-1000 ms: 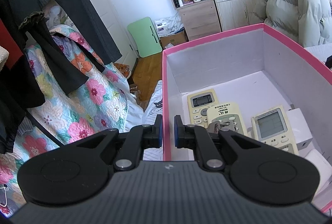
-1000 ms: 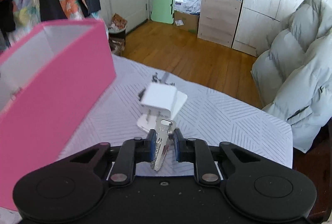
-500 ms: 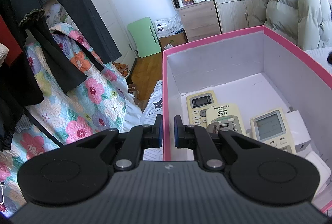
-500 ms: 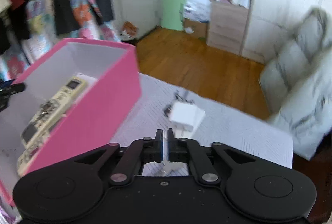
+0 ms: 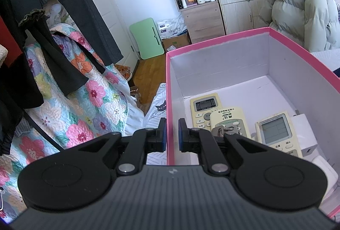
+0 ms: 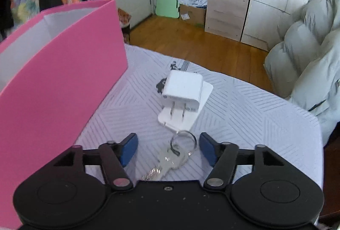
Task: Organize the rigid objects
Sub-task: 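Grasp the second set of metal keys beside the charger with the right gripper, then drop the keys into the pink box with the right gripper, then grasp the white charger with cable on the table with the right gripper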
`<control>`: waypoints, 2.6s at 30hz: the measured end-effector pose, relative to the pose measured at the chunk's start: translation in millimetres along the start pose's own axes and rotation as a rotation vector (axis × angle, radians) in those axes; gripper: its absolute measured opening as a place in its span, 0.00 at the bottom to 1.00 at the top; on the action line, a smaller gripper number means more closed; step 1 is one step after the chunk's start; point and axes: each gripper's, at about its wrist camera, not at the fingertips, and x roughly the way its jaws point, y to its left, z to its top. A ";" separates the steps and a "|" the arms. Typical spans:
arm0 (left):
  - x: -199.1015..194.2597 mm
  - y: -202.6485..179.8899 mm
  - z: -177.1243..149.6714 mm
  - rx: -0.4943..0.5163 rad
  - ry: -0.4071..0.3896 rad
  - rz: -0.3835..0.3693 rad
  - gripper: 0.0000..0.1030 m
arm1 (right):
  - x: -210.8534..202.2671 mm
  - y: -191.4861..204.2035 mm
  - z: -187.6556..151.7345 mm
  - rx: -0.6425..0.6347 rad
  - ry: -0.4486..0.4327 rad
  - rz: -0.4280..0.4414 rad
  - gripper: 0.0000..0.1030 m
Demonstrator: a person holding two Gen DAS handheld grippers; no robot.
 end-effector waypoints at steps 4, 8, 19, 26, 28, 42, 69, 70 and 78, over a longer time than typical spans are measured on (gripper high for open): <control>0.1 0.7 -0.7 -0.001 0.000 0.000 0.08 | -5.6 -1.6 -1.5 -0.009 -0.001 -0.008 0.56; -0.4 1.7 0.2 -0.012 -0.002 -0.008 0.08 | -16.1 -2.9 -4.2 -0.025 0.010 0.015 0.21; -0.3 6.9 -0.1 -0.023 -0.002 -0.010 0.08 | -71.3 -1.8 16.8 -0.081 -0.111 0.076 0.05; -0.6 8.8 -0.7 -0.027 -0.002 -0.015 0.08 | -124.5 31.2 49.7 -0.140 -0.253 0.143 0.05; -0.7 8.8 -0.8 -0.026 -0.003 -0.015 0.08 | -136.7 42.8 59.8 -0.157 -0.284 0.180 0.05; 1.5 10.0 -1.7 -0.025 -0.005 -0.023 0.08 | -85.3 121.6 70.0 -0.153 -0.122 0.437 0.05; 3.5 14.1 -1.3 -0.048 0.009 -0.050 0.12 | -72.3 -14.6 87.4 0.178 0.041 0.062 0.53; 3.6 14.4 -1.1 -0.047 0.009 -0.050 0.12 | -69.6 -20.9 83.2 0.193 0.047 0.068 0.53; 2.4 13.3 -1.0 -0.028 0.009 -0.045 0.12 | -33.3 -38.8 59.1 0.165 0.015 0.115 0.58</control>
